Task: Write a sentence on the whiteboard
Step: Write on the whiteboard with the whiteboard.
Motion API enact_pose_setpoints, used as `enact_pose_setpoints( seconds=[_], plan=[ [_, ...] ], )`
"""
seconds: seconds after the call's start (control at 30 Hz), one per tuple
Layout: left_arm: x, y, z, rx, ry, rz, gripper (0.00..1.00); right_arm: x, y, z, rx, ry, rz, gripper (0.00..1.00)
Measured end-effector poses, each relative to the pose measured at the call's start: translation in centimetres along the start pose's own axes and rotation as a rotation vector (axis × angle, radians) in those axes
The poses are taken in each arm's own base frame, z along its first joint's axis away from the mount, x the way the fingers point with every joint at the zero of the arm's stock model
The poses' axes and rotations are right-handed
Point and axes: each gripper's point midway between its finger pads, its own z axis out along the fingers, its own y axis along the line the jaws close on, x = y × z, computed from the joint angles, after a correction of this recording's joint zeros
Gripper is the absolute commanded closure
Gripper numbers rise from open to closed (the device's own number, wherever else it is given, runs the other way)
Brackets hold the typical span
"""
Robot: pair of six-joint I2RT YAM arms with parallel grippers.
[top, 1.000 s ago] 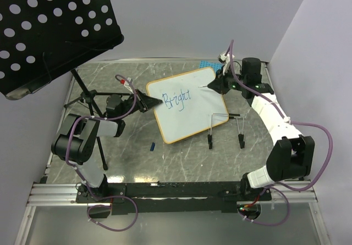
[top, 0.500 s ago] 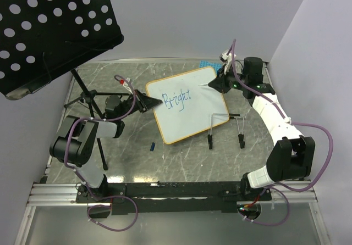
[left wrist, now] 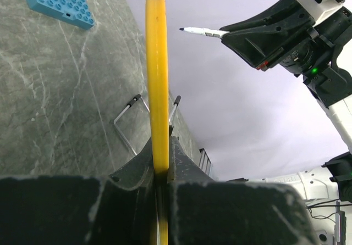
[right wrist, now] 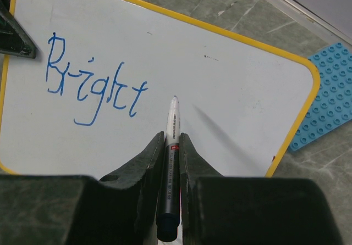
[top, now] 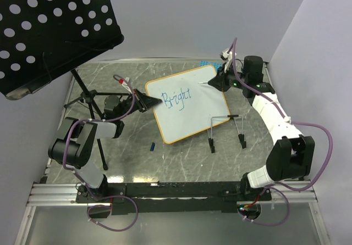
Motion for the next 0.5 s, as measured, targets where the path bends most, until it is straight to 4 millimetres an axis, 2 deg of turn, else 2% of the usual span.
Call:
enact_pose_setpoints(
  seconds=[0.37, 0.5],
  plan=[
    [-0.18, -0.25, -0.01, 0.004, -0.006, 0.007, 0.99, 0.49, -0.36, 0.51, -0.002, 0.010, 0.009, 1.00],
    [-0.21, -0.29, 0.01, 0.005, -0.006, 0.008, 0.99, -0.28, -0.47, 0.45, 0.000, -0.002, -0.002, 1.00]
  ],
)
